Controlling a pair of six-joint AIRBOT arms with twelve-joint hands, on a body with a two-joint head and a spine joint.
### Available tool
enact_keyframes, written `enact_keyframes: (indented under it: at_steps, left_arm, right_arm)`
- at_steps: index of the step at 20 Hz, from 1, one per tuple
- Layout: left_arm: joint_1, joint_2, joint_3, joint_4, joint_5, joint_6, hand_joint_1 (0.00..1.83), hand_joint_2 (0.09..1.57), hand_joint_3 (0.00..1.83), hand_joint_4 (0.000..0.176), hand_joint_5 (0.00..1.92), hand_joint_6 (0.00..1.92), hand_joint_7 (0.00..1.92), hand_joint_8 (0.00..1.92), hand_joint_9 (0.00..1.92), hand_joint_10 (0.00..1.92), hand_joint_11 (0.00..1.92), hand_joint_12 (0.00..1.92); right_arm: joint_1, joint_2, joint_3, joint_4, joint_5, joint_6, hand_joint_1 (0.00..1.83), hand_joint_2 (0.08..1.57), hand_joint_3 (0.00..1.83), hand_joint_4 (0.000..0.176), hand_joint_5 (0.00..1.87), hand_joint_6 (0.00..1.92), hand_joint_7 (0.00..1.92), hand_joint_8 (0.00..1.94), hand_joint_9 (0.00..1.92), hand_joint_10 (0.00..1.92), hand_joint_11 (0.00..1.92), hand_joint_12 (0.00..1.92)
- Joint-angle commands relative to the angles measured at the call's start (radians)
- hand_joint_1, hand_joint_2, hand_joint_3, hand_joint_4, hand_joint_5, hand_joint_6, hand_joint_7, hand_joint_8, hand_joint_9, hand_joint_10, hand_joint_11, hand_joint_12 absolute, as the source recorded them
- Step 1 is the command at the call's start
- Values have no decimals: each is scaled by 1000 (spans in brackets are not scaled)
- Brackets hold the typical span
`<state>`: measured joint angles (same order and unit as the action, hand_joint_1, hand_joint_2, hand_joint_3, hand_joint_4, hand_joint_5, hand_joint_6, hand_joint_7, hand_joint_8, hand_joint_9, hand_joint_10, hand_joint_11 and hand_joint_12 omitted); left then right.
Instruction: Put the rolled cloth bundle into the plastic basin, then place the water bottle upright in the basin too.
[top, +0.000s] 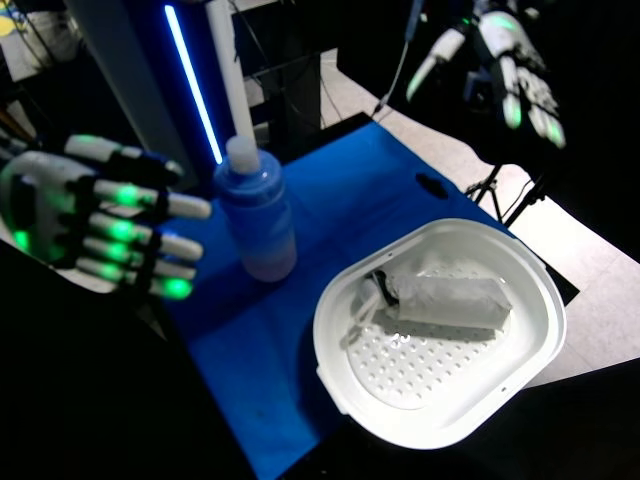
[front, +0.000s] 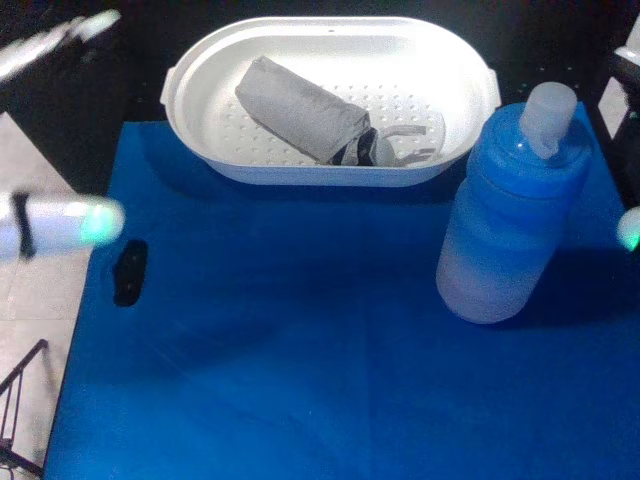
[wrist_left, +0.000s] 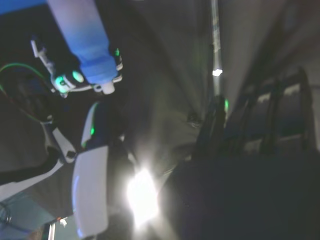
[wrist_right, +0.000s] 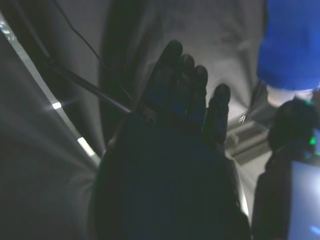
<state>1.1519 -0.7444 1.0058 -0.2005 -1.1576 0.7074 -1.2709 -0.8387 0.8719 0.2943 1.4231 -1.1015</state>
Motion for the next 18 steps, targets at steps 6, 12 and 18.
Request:
enact_keyframes:
  at_steps: [6, 12, 18]
  left_arm:
    - [161, -47, -72, -159, -429, -5, 598, 911, 2, 176, 0, 0, 0, 0, 0, 0, 0, 0]
    - [168, -81, -77, -180, -440, -23, 667, 938, 11, 176, 21, 8, 0, 0, 0, 0, 0, 0]
    - [179, -93, -78, -191, -445, -32, 707, 873, 0, 176, 70, 12, 0, 0, 0, 0, 0, 0]
  right_arm:
    - [65, -20, 0, -36, 137, 16, 824, 884, 0, 176, 0, 0, 115, 0, 173, 1, 15, 737]
    - [111, -88, 38, -30, 131, 19, 884, 880, 0, 176, 9, 3, 146, 3, 211, 0, 56, 894]
    - [197, -149, 99, -25, 82, 33, 860, 902, 3, 176, 52, 6, 189, 1, 231, 5, 0, 1013]
